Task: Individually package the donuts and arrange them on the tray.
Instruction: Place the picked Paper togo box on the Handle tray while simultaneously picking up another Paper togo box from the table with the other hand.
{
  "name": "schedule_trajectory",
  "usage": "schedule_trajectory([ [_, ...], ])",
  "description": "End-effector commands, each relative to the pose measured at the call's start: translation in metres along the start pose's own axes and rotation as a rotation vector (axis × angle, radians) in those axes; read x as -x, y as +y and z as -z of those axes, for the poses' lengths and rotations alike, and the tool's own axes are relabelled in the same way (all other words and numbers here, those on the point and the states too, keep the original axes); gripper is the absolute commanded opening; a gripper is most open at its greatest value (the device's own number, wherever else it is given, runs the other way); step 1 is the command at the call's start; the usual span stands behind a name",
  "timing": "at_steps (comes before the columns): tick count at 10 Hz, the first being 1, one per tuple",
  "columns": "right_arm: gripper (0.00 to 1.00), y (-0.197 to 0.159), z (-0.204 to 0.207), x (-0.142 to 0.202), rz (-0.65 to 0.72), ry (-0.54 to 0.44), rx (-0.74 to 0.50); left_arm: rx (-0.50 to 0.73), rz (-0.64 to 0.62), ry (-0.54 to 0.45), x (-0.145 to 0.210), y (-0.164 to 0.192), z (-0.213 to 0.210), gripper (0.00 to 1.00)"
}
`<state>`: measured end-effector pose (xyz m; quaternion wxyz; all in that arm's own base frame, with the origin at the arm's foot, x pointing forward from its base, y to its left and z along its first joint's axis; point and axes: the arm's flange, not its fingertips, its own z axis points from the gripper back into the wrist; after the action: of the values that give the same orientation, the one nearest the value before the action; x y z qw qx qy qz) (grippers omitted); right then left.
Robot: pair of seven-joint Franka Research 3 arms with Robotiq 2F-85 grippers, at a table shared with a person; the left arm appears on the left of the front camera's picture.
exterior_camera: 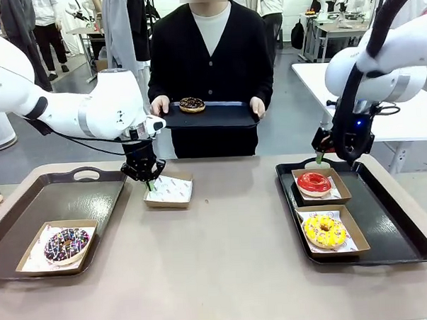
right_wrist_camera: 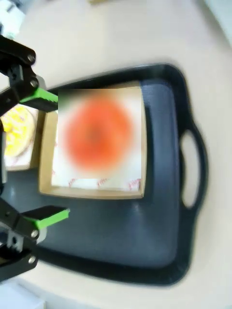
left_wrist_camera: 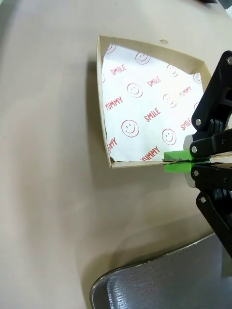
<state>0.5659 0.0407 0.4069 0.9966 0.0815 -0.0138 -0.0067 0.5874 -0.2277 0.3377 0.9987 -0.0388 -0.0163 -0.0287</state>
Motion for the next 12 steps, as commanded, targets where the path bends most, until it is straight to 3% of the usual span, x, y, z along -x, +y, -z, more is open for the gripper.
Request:
schedule_trajectory([
  [1,1.0,-0.021,-0.042,0.054,-0.104,-0.058,-0.249,0.021,0.037,0.022,0.002,-0.002,-0.035,0.0],
  [4,1.0,-0.094,-0.102,0.117,-0.09,-0.193,-0.569,0.027,0.077,-0.039,0.002,-0.013,-0.094,0.0],
  [6,1.0,-0.148,-0.115,0.159,-0.024,-0.245,-0.756,0.015,0.081,-0.062,0.006,-0.024,-0.132,0.0],
  [9,1.0,-0.232,-0.101,0.2,0.064,-0.273,-0.913,0.022,0.084,-0.094,-0.004,-0.034,-0.164,0.0],
  [12,1.0,-0.292,-0.07,0.224,0.119,-0.246,-1.048,0.008,0.058,-0.083,-0.016,-0.041,-0.173,0.0],
])
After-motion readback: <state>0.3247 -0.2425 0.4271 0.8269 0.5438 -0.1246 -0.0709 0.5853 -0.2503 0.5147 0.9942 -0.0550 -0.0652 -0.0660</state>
